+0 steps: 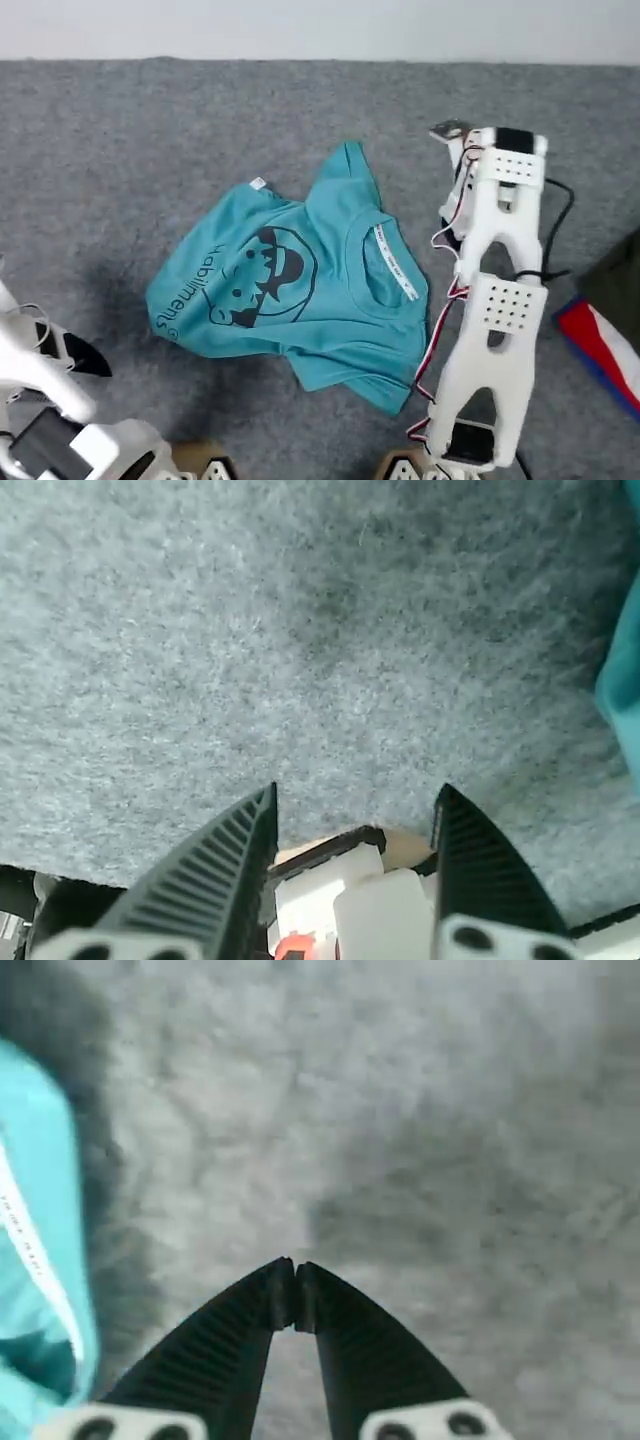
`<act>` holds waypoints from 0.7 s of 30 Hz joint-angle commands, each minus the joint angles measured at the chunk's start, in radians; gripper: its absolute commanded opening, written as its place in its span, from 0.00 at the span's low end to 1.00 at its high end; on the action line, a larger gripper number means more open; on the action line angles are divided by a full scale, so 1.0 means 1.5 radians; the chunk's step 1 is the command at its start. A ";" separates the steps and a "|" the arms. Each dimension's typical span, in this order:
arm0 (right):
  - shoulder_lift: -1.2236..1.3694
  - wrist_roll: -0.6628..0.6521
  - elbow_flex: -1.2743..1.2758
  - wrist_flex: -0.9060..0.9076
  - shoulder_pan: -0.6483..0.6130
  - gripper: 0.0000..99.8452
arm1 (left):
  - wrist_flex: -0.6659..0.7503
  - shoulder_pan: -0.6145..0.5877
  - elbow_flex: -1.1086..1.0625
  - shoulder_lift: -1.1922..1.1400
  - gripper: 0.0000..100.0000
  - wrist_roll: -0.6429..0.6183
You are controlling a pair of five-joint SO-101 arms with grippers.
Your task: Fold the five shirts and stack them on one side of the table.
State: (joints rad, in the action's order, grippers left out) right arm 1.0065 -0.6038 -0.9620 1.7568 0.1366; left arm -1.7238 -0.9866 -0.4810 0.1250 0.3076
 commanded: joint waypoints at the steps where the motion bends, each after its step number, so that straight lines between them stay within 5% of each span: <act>1: -0.083 -0.008 0.032 0.030 -0.059 0.14 | -0.021 0.002 0.002 0.004 0.24 0.008; 6: -0.142 -0.005 0.071 0.028 -0.175 0.40 | -0.021 0.002 0.002 0.007 0.24 0.008; 10: -0.149 0.071 0.066 0.025 -0.257 0.52 | -0.021 -0.002 0.002 0.008 0.24 0.008; 17: -0.052 0.091 0.066 -0.010 -0.285 0.50 | -0.021 -0.002 0.002 0.008 0.24 0.007; 21: -0.016 0.090 0.066 -0.001 -0.277 0.31 | -0.021 -0.002 0.002 0.008 0.24 0.007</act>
State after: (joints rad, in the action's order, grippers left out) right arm 0.9851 -0.4764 -0.8500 1.7476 -0.2808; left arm -1.7238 -0.9866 -0.4810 0.1250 0.3076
